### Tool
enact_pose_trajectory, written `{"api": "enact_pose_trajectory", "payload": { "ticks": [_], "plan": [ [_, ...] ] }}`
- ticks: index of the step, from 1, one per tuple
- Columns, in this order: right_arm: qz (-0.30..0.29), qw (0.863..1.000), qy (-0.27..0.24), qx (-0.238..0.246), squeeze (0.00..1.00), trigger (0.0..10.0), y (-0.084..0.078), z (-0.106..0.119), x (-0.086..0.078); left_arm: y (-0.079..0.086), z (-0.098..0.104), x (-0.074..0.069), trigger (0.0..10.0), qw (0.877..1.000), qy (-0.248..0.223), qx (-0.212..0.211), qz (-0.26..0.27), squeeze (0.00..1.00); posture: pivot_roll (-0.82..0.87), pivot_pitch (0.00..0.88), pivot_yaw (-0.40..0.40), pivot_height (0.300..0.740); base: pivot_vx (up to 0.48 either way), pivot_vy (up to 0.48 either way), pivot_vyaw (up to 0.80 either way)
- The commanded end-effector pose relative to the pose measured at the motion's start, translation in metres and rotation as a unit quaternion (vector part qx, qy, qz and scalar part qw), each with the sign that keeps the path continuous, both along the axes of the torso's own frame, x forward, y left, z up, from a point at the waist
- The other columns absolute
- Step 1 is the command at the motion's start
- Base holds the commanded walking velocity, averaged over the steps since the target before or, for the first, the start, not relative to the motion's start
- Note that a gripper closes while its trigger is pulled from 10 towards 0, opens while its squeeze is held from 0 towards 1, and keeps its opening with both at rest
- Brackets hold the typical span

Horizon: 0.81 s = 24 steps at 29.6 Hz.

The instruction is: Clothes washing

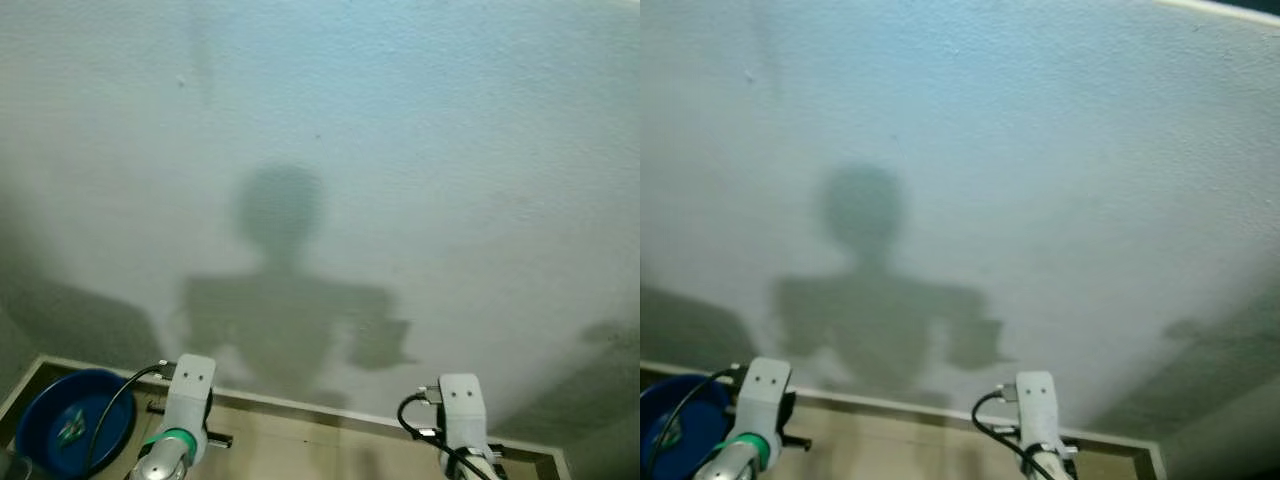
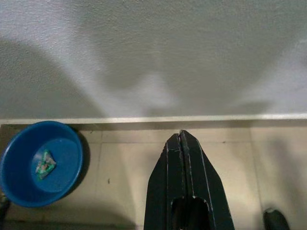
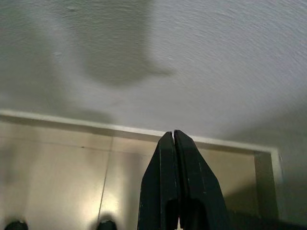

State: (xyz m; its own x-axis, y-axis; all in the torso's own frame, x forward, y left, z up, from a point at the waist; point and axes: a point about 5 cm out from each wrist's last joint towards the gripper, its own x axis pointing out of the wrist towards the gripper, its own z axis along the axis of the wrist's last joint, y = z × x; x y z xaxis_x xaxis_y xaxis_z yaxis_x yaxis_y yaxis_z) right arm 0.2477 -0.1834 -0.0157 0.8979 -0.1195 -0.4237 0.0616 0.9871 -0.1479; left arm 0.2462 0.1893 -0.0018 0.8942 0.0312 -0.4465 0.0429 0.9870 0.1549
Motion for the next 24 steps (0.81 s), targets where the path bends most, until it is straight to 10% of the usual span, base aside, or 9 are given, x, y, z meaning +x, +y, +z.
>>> {"api": "enact_pose_trajectory", "payload": {
  "ticks": [1,24],
  "plan": [
    [-0.019,0.999,0.031,0.004,0.00,10.0,-0.009,-0.013,-0.013,-0.005,-0.004,-0.001,10.0,1.000,0.005,0.000,-0.008,0.00,0.03,0.000,-0.025,0.740,0.000,0.000,-0.80],
    [-0.007,1.000,0.009,-0.001,0.00,10.0,-0.009,-0.012,-0.005,-0.005,-0.001,0.010,10.0,1.000,-0.018,-0.001,-0.016,0.00,0.03,0.000,-0.025,0.740,0.000,0.000,-0.80]
  ]
}}
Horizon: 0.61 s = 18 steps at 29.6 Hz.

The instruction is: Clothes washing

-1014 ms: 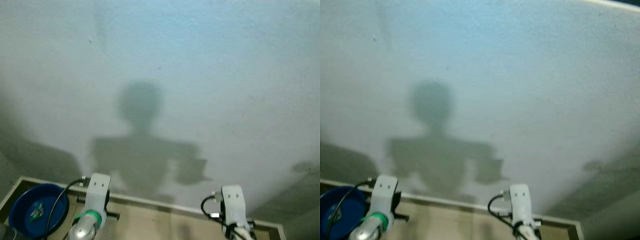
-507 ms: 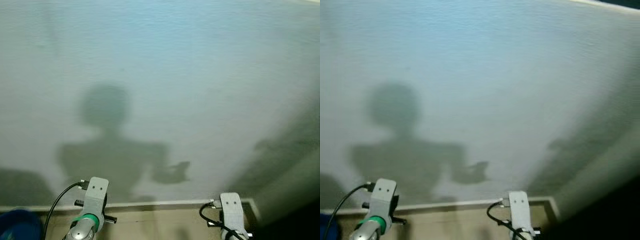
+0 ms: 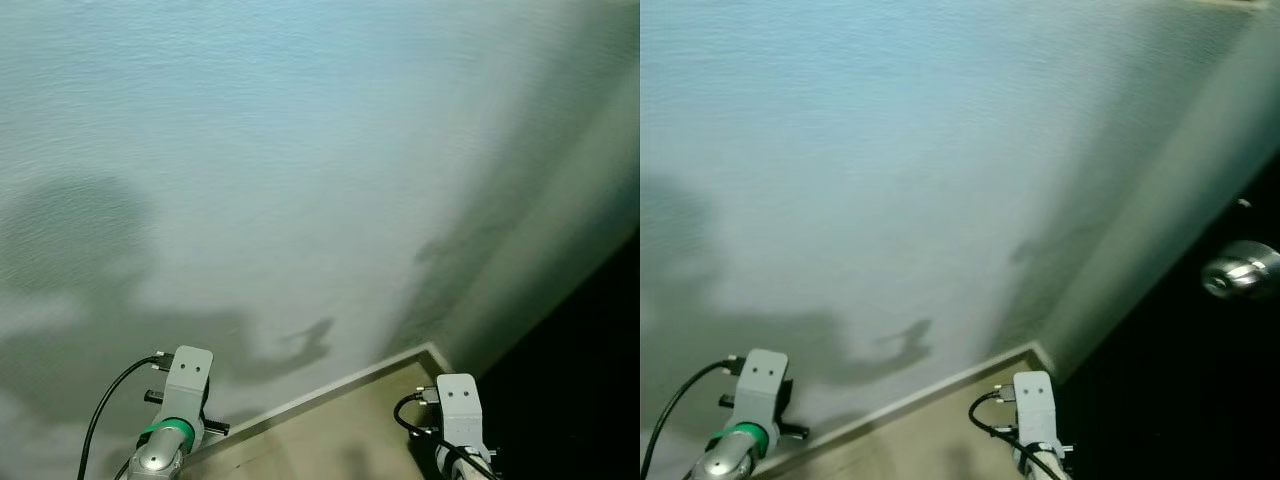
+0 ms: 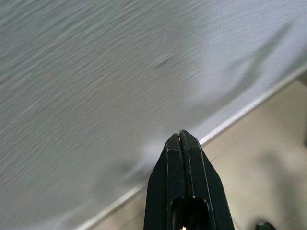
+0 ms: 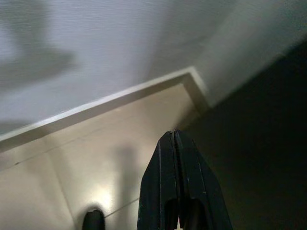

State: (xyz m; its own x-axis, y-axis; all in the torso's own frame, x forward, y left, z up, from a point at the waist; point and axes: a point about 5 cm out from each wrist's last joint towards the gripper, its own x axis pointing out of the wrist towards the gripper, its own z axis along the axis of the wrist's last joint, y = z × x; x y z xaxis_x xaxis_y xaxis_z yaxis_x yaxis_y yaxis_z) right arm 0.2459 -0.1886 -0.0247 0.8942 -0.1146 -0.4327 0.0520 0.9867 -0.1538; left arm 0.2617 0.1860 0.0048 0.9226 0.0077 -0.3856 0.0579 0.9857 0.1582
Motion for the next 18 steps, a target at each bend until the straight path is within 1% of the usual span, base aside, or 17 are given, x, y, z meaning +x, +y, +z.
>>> {"api": "enact_pose_trajectory", "payload": {
  "ticks": [1,18],
  "plan": [
    [-0.011,1.000,0.003,0.002,0.00,10.0,-0.0038,-0.0025,-0.0029,-0.0015,-0.0074,-0.0053,10.0,1.000,0.015,-0.001,-0.003,0.00,0.03,0.000,-0.025,0.740,0.000,0.000,-0.80],
    [-0.014,1.000,0.000,0.002,0.00,10.0,-0.0041,-0.0033,-0.0035,-0.0027,-0.0053,-0.0021,10.0,1.000,0.006,-0.005,-0.008,0.00,0.03,0.000,-0.021,0.740,0.000,0.000,-0.80]
  ]
}}
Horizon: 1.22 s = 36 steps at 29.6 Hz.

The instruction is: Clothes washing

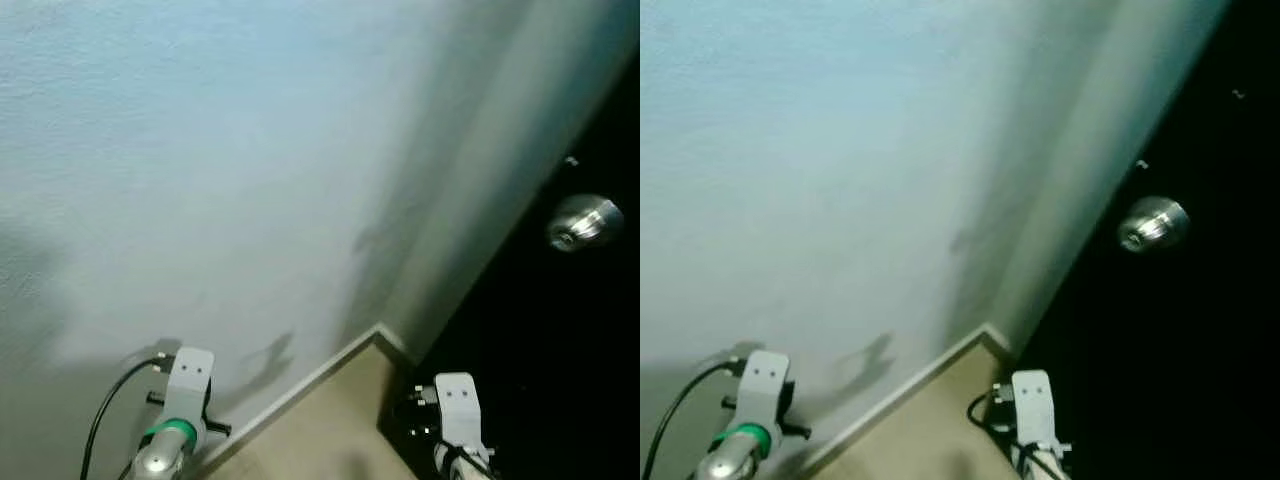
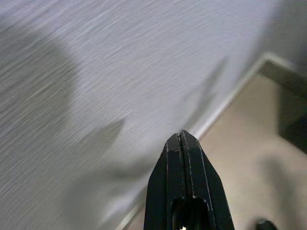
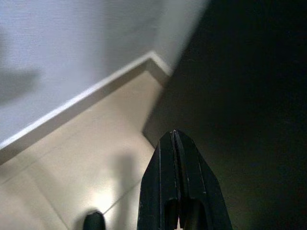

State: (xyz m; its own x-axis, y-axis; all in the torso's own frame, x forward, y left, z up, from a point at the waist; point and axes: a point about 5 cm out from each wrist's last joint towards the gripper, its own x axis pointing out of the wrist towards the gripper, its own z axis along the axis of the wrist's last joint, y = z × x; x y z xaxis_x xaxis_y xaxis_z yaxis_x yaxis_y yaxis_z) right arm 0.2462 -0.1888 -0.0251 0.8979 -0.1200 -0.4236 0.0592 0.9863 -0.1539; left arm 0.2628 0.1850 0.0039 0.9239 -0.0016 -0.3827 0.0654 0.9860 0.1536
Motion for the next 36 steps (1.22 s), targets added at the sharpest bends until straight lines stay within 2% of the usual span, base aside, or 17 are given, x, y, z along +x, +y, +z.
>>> {"api": "enact_pose_trajectory", "payload": {
  "ticks": [1,21,28,36],
  "plan": [
    [-0.011,1.000,0.005,0.003,0.00,10.0,-0.004,-0.003,-0.004,-0.002,-0.004,-0.003,10.0,1.000,0.008,-0.002,-0.004,0.00,0.03,0.000,-0.021,0.740,0.000,0.000,-0.80],
    [-0.003,1.000,-0.001,0.001,0.00,10.0,0.001,-0.001,0.000,-0.004,-0.001,-0.001,10.0,1.000,-0.003,-0.001,-0.016,0.00,0.04,0.000,-0.021,0.740,0.000,0.000,-0.80],
    [0.006,1.000,-0.020,0.001,0.00,10.0,0.005,0.005,0.006,-0.005,0.002,0.001,10.0,1.000,-0.011,-0.004,-0.018,0.00,0.04,0.000,-0.021,0.740,0.000,0.000,-0.80],
    [0.023,0.995,-0.098,0.017,0.00,10.0,0.019,0.036,0.032,-0.013,0.032,0.016,10.0,0.997,-0.074,-0.017,-0.029,0.00,0.05,0.000,-0.024,0.740,0.000,0.000,-0.80]
  ]
}}
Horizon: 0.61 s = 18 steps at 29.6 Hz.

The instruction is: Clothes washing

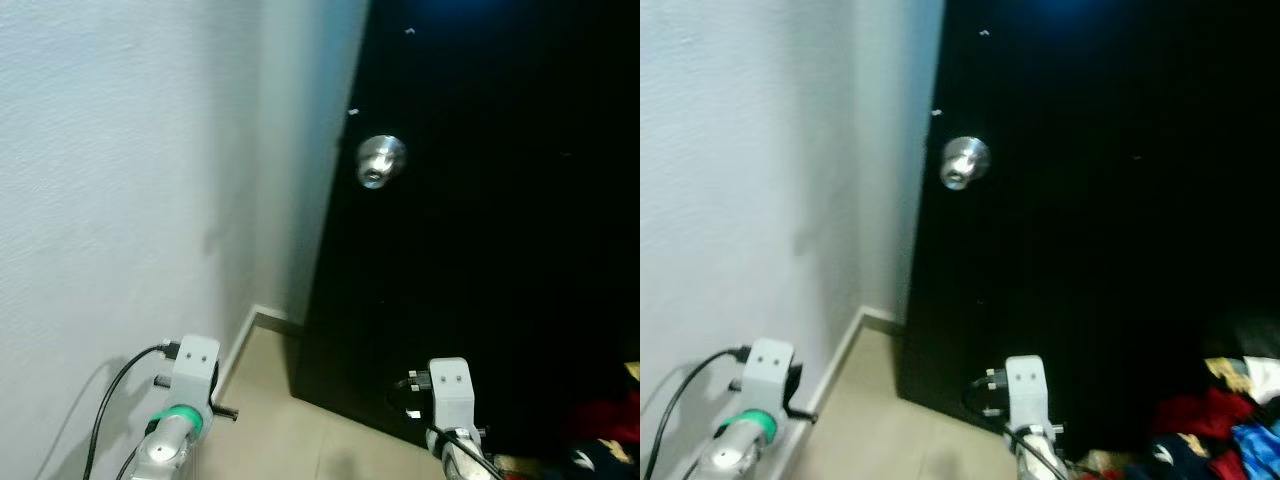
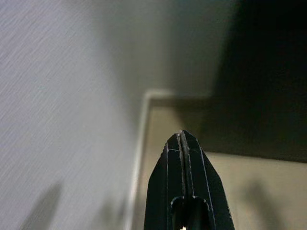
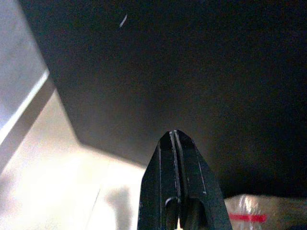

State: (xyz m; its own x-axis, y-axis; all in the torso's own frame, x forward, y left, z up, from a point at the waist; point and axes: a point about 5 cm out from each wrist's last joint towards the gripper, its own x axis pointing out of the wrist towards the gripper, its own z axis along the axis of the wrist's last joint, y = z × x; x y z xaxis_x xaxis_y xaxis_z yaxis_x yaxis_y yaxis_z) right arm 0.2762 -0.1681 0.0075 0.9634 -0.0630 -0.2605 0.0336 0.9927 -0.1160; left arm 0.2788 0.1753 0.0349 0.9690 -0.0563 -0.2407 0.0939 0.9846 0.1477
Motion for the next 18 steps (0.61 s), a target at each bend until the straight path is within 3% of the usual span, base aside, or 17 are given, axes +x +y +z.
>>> {"api": "enact_pose_trajectory", "payload": {
  "ticks": [1,5,12,18],
  "plan": [
    [0.001,1.000,-0.021,0.004,0.00,10.0,0.000,0.009,0.006,-0.004,0.006,0.002,10.0,1.000,-0.008,-0.010,-0.005,0.00,0.05,0.000,-0.024,0.740,0.000,0.000,-0.80],
    [0.018,0.996,-0.087,0.011,0.00,10.0,0.011,0.039,0.023,-0.009,0.030,0.013,10.0,0.998,-0.052,-0.024,-0.012,0.00,0.05,0.000,-0.025,0.740,0.000,0.000,-0.80],
    [0.026,0.993,-0.116,0.020,0.00,10.0,0.017,0.056,0.031,-0.013,0.043,0.018,10.0,0.997,-0.074,-0.028,-0.019,0.00,0.05,0.000,-0.027,0.740,0.000,0.000,-0.80],
    [0.027,0.993,-0.116,0.020,0.00,10.0,0.018,0.057,0.030,-0.013,0.045,0.016,10.0,0.997,-0.074,-0.029,-0.021,0.00,0.05,0.000,-0.026,0.740,0.000,0.000,-0.80]
  ]
}}
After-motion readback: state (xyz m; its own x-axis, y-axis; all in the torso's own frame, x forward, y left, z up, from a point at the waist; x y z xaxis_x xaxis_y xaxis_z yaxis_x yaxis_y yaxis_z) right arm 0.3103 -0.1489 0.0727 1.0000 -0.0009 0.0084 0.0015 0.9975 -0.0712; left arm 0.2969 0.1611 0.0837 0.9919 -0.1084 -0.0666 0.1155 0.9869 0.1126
